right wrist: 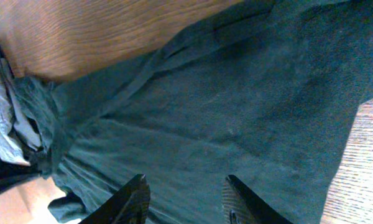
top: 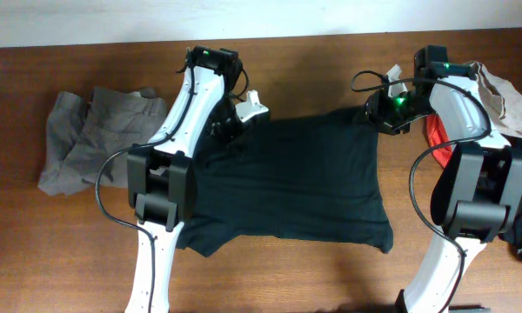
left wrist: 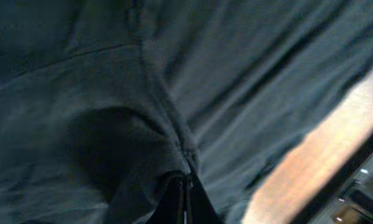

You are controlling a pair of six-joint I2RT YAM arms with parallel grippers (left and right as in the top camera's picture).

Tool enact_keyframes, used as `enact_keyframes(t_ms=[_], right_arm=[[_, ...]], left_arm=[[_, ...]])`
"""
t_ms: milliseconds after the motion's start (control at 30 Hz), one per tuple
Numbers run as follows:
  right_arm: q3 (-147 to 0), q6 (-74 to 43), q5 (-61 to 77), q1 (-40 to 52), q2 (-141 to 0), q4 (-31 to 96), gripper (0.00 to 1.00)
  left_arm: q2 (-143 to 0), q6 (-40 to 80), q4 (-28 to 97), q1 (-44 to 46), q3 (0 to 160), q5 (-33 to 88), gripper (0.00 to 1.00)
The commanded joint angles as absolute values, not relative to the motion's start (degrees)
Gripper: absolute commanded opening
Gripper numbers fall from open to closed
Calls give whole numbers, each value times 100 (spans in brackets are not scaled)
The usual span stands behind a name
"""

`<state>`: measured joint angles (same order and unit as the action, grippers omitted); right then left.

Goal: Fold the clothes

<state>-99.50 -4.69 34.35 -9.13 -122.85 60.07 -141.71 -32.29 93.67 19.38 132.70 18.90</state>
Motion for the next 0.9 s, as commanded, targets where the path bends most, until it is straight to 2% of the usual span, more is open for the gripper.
enact_keyframes(t_ms=[0,167,233,500,667,867], right_arm=[[-10053,-447,3385,-910,-12283,6029,43],[-10053,-447,3385,-910,-12283,6029,43],[-10053,-447,3385,-910,-12283,6031,43],[-10079,-333,3227,-1022,-12283,5933,43],[-10138,-582,3155,-1321,-12285,5754,49],[-10138,-1146,2864,-1584,-12285,5212,48]], left_arm=[[-13974,-3216,9461,2056,13375,2318,4],[-13974,-3216,9513,2187,13375,2316,14],[-13974,-3218,9544,2211,13378,2309,22],[-13959,-2899,9258,2088,13384,1820,23],[-13961,-2700,8995,1846,13380,1826,35],[-13961,-2698,9008,1811,13362,1826,37]])
